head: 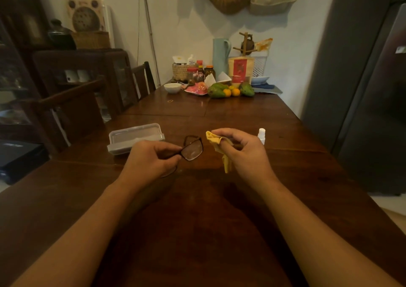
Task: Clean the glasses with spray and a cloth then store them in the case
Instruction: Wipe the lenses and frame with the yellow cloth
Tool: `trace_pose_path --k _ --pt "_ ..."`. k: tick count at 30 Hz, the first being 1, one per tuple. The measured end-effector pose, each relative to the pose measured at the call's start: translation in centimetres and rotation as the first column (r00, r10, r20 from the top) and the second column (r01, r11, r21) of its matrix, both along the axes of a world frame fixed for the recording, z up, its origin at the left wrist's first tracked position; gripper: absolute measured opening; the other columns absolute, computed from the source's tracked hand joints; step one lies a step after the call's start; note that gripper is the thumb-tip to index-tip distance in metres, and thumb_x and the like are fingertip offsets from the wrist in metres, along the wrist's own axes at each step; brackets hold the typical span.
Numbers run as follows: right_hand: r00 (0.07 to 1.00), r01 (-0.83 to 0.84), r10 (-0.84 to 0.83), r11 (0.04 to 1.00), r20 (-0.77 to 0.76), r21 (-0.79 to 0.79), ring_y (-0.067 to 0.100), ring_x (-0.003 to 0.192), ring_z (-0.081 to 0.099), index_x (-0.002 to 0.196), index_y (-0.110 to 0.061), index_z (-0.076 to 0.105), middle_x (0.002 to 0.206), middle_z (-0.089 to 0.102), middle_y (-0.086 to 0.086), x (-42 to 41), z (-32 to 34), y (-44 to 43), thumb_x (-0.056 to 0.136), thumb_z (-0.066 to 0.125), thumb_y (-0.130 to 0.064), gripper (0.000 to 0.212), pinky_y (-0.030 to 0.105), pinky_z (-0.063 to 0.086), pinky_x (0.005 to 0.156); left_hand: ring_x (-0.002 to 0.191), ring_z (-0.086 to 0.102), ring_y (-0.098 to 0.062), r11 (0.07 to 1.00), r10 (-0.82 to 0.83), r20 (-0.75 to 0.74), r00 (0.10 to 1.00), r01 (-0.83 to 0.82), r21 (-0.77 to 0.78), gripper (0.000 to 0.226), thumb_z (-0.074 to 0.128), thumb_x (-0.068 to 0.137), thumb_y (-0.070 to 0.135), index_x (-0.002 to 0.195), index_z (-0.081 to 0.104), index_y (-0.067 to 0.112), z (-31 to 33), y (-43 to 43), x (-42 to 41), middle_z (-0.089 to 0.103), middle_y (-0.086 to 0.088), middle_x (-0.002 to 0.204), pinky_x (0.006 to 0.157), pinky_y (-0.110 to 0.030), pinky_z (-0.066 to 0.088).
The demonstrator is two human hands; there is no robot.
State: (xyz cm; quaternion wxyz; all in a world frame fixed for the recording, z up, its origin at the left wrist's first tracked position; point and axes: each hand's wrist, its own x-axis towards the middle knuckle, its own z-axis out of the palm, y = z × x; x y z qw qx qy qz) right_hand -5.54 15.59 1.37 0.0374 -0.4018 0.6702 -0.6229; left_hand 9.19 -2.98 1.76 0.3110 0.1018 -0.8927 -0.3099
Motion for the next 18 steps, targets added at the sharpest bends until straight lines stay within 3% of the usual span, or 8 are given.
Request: trace_pose_path --k 4,7,11,14,18 --pt "0.971 0.071 -0.074 0.997 -0.229 -0.024 -0.003 0.112 0.057 0.110 -0.042 0.068 0.110 0.064 -0.030 0.4 -0.5 -0.5 0.094 0.064 -0.015 0.032 0.022 0.051 0.091 0.073 0.072 -0.002 0.972 0.066 -0.067 0.996 -0.049 0.232 0.021 0.081 0.076 0.012 0.088 0.078 0.029 0.4 0.5 -0.3 0.076 0.018 0.074 0.058 -0.012 0.051" --pt "0.882 0.141 -0.124 0.990 -0.455 0.003 -0.003 0.115 0.050 0.117 -0.034 0.069 0.114 0.061 -0.029 0.9 -1.0 -1.0 0.093 0.064 -0.014 0.032 0.013 0.043 0.089 0.073 0.073 -0.008 0.939 0.067 -0.050 0.997 -0.046 0.340 0.018 0.080 0.076 0.009 0.089 0.080 0.021 0.3 1.0 -0.6 0.077 0.008 0.074 0.062 -0.017 0.055" --pt "0.803 0.170 -0.098 0.983 -0.588 0.068 0.011 0.116 0.049 0.126 -0.020 0.067 0.126 0.065 -0.006 1.4 -1.7 -1.5 0.093 0.064 -0.010 0.035 0.027 0.046 0.091 0.068 0.073 -0.014 0.901 -0.019 -0.098 0.995 0.059 0.429 0.015 0.077 0.077 0.002 0.085 0.080 0.014 0.5 1.5 -0.6 0.077 -0.005 0.070 0.064 -0.018 0.054" --pt "0.756 0.161 -0.069 0.983 -0.650 0.083 0.016 0.118 0.049 0.131 -0.018 0.064 0.132 0.062 -0.004 1.8 -1.9 -1.7 0.093 0.063 -0.011 0.039 0.036 0.048 0.092 0.065 0.072 -0.014 0.884 -0.031 -0.139 0.990 0.092 0.459 0.015 0.075 0.077 -0.002 0.082 0.080 0.011 0.6 1.3 -0.6 0.076 -0.010 0.068 0.064 -0.018 0.054" --pt "0.634 0.152 0.031 0.975 -0.773 0.163 0.018 0.118 0.049 0.131 -0.024 0.062 0.133 0.060 -0.007 2.1 -2.1 -1.6 0.093 0.053 -0.025 0.040 0.041 0.048 0.085 0.072 0.074 -0.016 0.864 0.056 -0.126 0.990 0.015 0.503 0.014 0.078 0.073 0.005 0.078 0.081 0.018 0.6 0.7 -0.6 0.077 -0.005 0.073 0.065 -0.023 0.056"
